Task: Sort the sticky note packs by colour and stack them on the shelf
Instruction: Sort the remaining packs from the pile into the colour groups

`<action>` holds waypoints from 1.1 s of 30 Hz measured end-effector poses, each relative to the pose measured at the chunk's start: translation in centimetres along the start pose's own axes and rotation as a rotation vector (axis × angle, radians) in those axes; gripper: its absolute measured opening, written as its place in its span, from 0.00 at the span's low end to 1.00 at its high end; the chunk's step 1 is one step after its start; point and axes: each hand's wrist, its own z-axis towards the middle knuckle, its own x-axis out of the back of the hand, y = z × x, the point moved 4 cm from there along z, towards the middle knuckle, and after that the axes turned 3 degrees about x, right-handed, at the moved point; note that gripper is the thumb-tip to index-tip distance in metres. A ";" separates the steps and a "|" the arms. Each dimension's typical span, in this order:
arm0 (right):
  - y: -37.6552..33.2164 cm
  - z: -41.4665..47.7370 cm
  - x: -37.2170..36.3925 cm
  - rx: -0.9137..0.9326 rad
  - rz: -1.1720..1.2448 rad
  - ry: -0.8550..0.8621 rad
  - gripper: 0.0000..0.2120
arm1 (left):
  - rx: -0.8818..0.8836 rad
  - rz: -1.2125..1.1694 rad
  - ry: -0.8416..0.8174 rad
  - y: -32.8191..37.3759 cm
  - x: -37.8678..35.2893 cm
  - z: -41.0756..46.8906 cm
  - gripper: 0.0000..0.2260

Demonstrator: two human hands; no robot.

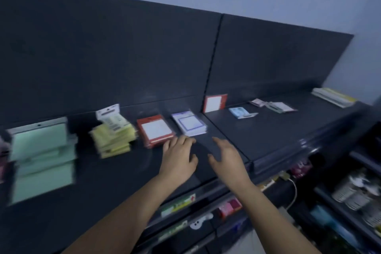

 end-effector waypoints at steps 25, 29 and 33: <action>29.1 5.8 15.3 -0.370 -0.112 0.163 0.25 | -0.202 -0.036 -0.217 22.5 -21.5 19.0 0.21; 32.9 8.9 16.7 -0.438 -0.064 0.176 0.25 | -0.216 -0.057 -0.224 24.3 -23.7 23.5 0.20; 36.6 10.4 17.1 -0.534 0.064 0.185 0.25 | -0.228 -0.060 -0.253 25.9 -26.2 26.1 0.20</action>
